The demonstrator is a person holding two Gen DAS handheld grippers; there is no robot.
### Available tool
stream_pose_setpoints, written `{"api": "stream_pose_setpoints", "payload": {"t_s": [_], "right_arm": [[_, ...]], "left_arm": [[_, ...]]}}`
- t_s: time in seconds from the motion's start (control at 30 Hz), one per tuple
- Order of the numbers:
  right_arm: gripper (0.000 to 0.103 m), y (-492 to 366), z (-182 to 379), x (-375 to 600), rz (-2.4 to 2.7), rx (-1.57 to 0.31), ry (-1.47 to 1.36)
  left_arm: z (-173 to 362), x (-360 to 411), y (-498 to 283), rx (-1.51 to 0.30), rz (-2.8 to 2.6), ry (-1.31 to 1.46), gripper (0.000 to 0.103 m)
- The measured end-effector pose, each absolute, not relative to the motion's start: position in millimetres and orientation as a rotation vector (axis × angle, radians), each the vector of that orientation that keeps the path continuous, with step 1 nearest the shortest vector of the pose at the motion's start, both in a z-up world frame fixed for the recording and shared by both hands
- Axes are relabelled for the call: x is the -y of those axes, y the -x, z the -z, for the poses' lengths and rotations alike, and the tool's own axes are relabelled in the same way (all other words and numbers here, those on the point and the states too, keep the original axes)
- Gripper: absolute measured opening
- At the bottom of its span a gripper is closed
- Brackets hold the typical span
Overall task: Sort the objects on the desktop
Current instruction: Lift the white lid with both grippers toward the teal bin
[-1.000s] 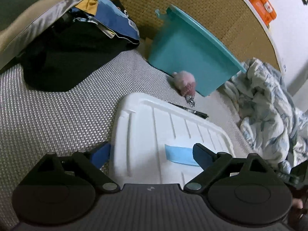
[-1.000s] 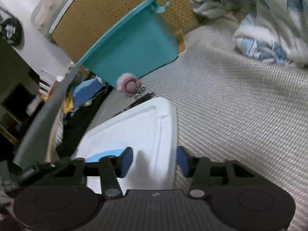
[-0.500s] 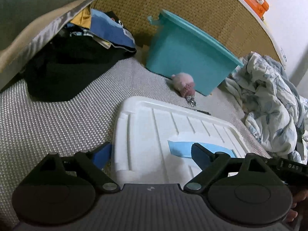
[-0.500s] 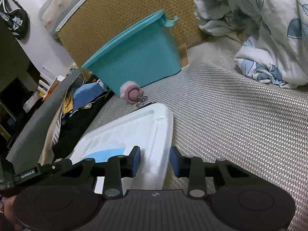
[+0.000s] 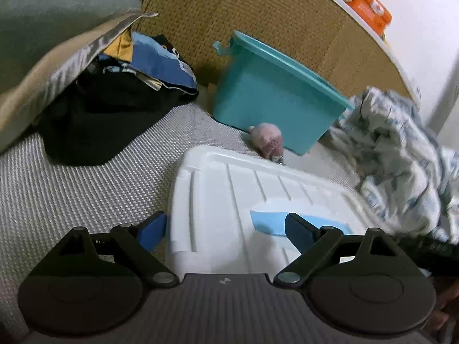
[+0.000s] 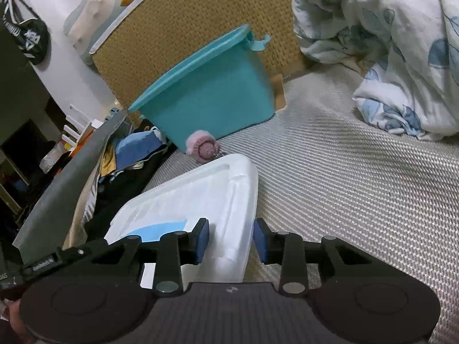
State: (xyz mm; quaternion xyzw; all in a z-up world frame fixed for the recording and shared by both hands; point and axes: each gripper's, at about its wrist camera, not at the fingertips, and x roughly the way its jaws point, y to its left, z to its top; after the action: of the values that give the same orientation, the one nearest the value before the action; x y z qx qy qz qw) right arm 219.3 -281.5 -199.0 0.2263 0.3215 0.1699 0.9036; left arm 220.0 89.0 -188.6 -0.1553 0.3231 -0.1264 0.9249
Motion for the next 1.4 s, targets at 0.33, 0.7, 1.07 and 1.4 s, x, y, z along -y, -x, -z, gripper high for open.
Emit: {"api": "stream_pose_setpoints", "payload": {"t_s": [0.33, 0.7, 1.07, 1.4], "right_arm": [[0.041, -219.2, 201.0, 280.3, -0.318, -0.678, -0.452], [0.041, -220.3, 200.9, 286.6, -0.293, -0.668, -0.469], [0.041, -224.2, 199.1, 290.1, -0.28, -0.664, -0.47], [0.041, -226.8, 197.1, 292.4, -0.25, -0.666, -0.461]], "left_arm": [[182.4, -82.0, -221.5, -0.655, 0.268, 0.285, 0.091], [175.2, -67.7, -217.7, -0.632, 0.274, 0.22, 0.091], [167.9, -55.9, -220.9, -0.606, 0.269, 0.184, 0.091], [169.4, -42.4, -222.9, -0.631, 0.247, 0.137, 0.091]]}}
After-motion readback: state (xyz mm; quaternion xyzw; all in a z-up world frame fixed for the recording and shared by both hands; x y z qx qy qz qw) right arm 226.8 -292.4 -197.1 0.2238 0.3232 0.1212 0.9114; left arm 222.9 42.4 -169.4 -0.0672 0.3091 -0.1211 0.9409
